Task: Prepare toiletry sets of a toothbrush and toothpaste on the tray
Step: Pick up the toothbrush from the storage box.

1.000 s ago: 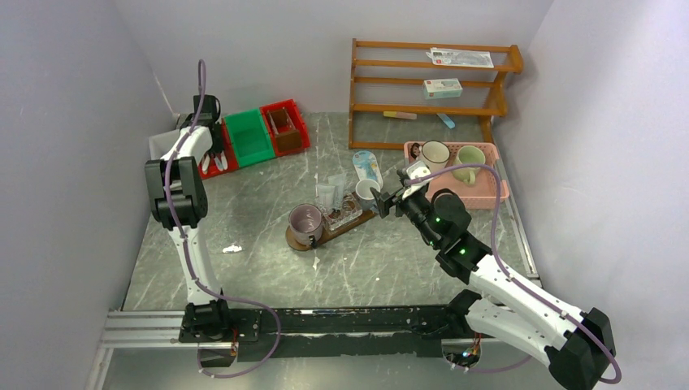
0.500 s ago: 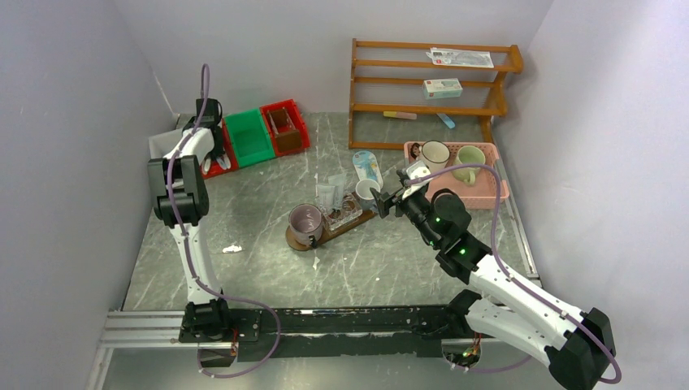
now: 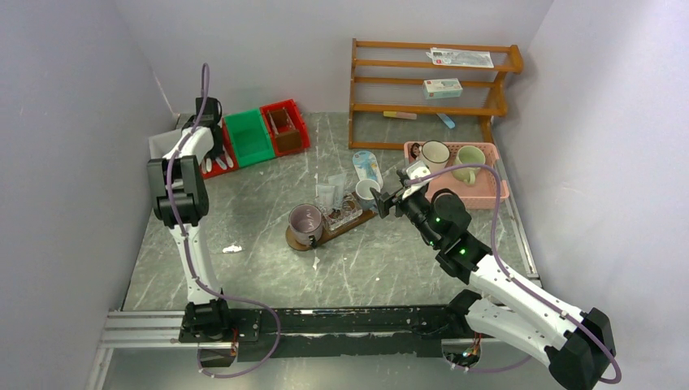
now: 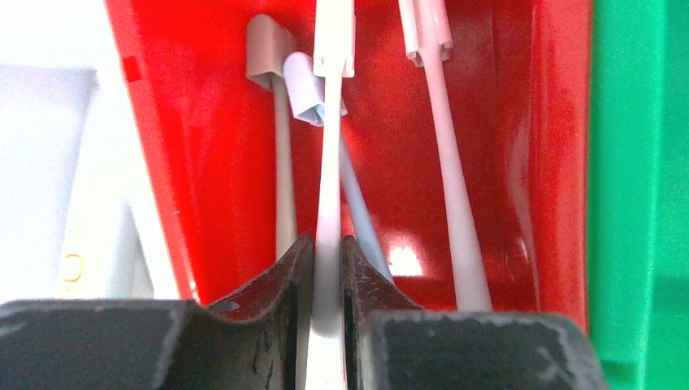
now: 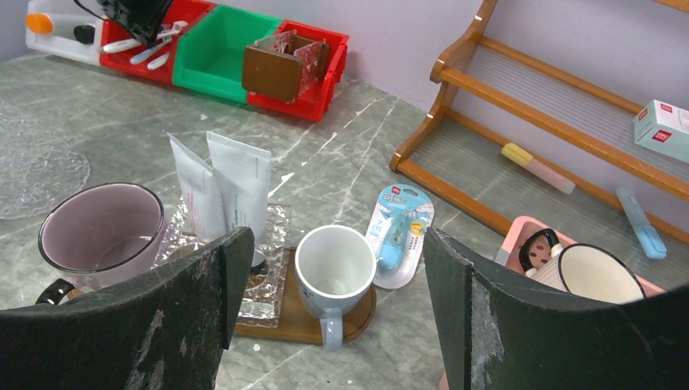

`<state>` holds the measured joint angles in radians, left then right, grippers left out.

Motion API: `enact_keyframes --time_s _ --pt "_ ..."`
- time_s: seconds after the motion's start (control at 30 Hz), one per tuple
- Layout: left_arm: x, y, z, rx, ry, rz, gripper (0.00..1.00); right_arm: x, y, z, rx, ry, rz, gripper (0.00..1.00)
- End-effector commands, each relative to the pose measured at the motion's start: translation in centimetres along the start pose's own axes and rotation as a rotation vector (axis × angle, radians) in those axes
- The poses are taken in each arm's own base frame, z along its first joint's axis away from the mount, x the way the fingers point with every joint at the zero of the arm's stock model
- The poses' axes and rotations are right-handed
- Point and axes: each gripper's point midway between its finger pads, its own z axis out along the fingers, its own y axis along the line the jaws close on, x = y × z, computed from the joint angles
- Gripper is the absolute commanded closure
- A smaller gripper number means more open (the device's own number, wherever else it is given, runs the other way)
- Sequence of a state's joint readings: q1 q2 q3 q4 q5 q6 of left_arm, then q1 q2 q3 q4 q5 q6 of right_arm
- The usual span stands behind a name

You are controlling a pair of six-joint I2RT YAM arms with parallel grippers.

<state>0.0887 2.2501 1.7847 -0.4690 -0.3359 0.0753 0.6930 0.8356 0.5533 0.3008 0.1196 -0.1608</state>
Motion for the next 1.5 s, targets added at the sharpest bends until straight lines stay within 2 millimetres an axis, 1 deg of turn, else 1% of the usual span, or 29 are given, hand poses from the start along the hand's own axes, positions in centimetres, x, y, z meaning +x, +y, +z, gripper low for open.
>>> enact_keyframes --time_s 0.0,0.17,0.23,0.33,0.37,0.47,0.5,0.67,0.8,0.83,0.9,0.93,1.03,1.1,1.23,1.3,1.37,1.47 --pt "-4.3 2.6 -4.5 -0.031 -0.119 -0.042 0.94 -0.9 -0.2 -0.2 0.003 -0.017 0.008 0.19" --pt "-5.4 3.3 -7.0 -0.027 -0.170 -0.075 0.95 -1.3 -0.4 -0.5 0.013 -0.020 0.026 0.19" --pt "-5.7 3.3 -8.1 -0.008 -0.192 -0.087 0.95 -1.4 -0.4 -0.7 0.018 -0.015 0.038 0.19" --pt "-6.6 3.2 -10.5 0.045 -0.249 -0.112 0.95 -1.7 -0.5 -0.8 0.017 -0.013 0.052 0.19" --pt "-6.5 2.9 -11.2 0.065 -0.261 -0.116 0.95 -1.9 -0.4 -0.9 0.016 -0.015 0.059 0.19" --pt "-6.9 2.3 -14.0 0.131 -0.321 -0.133 0.95 -2.3 -0.5 -1.1 0.018 -0.016 0.081 0.18" --pt "-7.2 2.2 -15.5 0.154 -0.353 -0.141 0.95 -2.4 -0.5 -1.2 0.018 -0.015 0.087 0.18" --pt "-7.3 0.2 -20.5 0.304 -0.450 -0.145 0.95 -2.6 0.0 -1.4 -0.003 -0.006 0.125 0.17" --pt "-7.2 -2.6 -25.0 0.453 -0.545 -0.128 0.95 -3.0 0.3 -1.6 -0.023 -0.008 0.144 0.16" --pt "-7.1 -2.9 -26.0 0.484 -0.568 -0.123 0.95 -3.1 0.3 -1.7 -0.025 -0.010 0.146 0.16" --pt "-6.7 -5.1 -28.3 0.580 -0.609 -0.088 0.95 -3.2 0.4 -1.8 -0.028 -0.013 0.149 0.16" --pt "-6.2 -5.9 -29.1 0.621 -0.618 -0.069 0.95 -3.3 0.4 -1.8 -0.030 -0.015 0.153 0.16" --pt "-5.1 -7.7 -31.9 0.715 -0.675 -0.018 0.95 -3.6 0.7 -1.9 -0.047 -0.023 0.154 0.16" --pt "-4.0 -9.2 -33.5 0.784 -0.706 0.021 0.95 -3.7 0.8 -1.9 -0.057 -0.024 0.150 0.16" --pt "-1.6 -12.0 -37.3 0.938 -0.783 0.114 0.95 -3.9 1.1 -2.0 -0.084 -0.028 0.113 0.15" --pt "-0.5 -12.9 -39.0 0.998 -0.832 0.194 0.95 -4.2 1.3 -2.0 -0.102 -0.038 0.095 0.15" --pt "0.8 -13.8 -41.1 1.077 -0.870 0.263 0.95 -4.5 1.9 -2.1 -0.145 -0.047 0.074 0.15" --pt "2.3 -14.6 -43.6 1.157 -0.924 0.335 0.95 -5.1 3.1 -2.2 -0.215 -0.061 0.059 0.14"
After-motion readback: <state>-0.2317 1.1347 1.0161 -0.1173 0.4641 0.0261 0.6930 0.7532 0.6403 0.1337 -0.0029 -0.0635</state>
